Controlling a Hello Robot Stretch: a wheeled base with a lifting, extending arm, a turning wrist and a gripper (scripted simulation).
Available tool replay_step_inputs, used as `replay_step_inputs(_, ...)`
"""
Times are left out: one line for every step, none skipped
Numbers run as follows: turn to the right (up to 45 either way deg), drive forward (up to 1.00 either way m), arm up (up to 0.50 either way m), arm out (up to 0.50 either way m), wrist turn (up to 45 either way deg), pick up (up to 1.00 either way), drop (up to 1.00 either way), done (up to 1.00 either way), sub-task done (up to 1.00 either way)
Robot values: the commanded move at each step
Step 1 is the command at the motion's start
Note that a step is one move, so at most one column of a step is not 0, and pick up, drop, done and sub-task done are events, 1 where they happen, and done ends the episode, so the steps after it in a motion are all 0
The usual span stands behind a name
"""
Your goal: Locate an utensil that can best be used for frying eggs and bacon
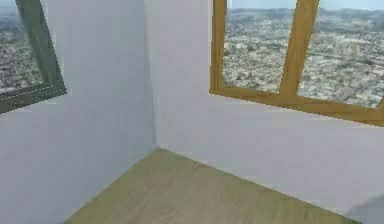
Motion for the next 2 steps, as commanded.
replay_step_inputs(-45.0,0.00,0.00,0.00,0.0,0.00,0.00,0.00,0.00)
replay_step_inputs(-45.0,0.00,0.00,0.00,0.0,0.00,0.00,0.00,0.00)
